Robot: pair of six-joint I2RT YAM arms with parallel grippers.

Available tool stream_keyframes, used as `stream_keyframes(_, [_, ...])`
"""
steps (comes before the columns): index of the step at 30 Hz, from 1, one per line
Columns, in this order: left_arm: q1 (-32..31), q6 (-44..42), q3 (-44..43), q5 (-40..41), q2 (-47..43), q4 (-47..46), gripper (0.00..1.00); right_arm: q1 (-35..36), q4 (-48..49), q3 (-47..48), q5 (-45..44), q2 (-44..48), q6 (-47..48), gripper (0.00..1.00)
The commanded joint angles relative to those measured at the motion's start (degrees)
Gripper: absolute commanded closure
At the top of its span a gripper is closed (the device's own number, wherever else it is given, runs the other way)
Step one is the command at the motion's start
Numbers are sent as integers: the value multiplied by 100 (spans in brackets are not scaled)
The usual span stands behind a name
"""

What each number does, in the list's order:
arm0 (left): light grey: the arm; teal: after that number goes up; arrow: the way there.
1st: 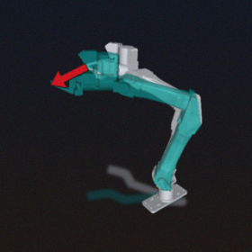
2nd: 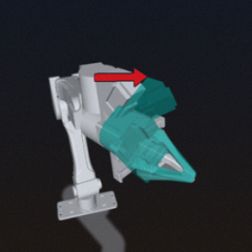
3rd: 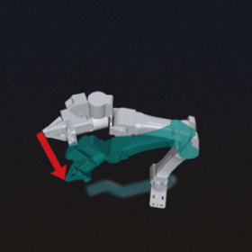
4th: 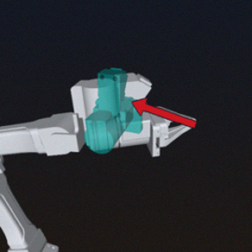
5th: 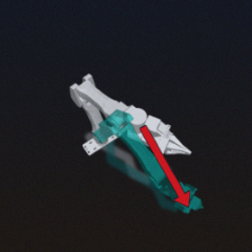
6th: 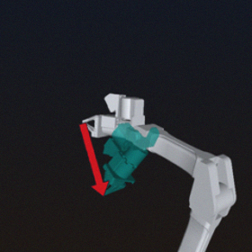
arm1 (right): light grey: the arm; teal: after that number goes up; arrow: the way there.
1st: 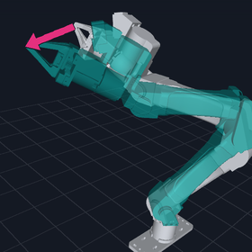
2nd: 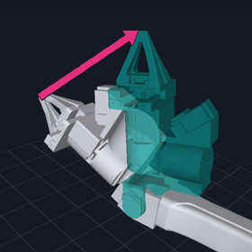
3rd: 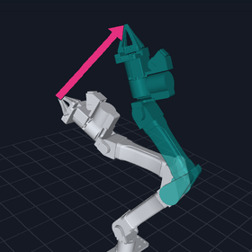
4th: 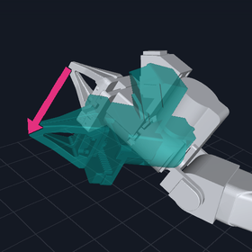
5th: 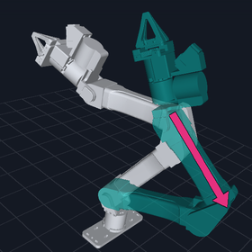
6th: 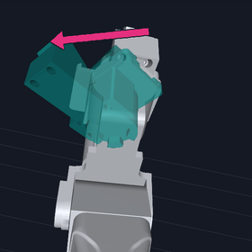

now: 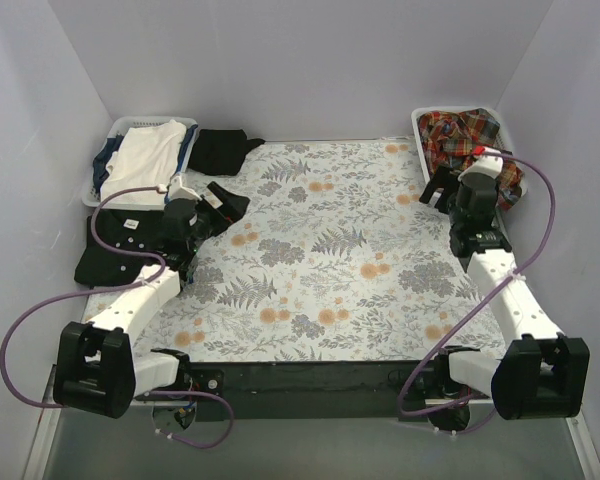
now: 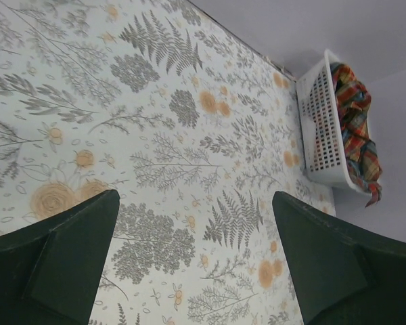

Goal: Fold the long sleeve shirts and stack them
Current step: Grab the shirt from the pile

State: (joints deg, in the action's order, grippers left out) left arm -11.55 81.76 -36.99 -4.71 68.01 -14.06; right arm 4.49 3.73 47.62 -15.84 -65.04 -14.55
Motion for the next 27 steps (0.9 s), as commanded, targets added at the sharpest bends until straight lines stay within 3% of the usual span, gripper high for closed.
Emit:
stream_keyframes(1, [-514, -388, -519, 401, 212, 817, 2, 429, -575, 1222, -348, -614, 408, 6])
stream_keyframes(11, [-866, -345, -300, 603, 46, 879, 2, 650, -1172, 4412, -2413, -3628, 585, 9])
stream_keyframes(18, [-1068, -327, -265, 542, 203, 870, 2, 263, -1172, 5679, -2688, -5324, 514, 8])
stream_keyframes(27, [-1174, -239, -185, 278, 520, 668, 2, -229, -584, 7223, -2582, -6818, 1384, 5])
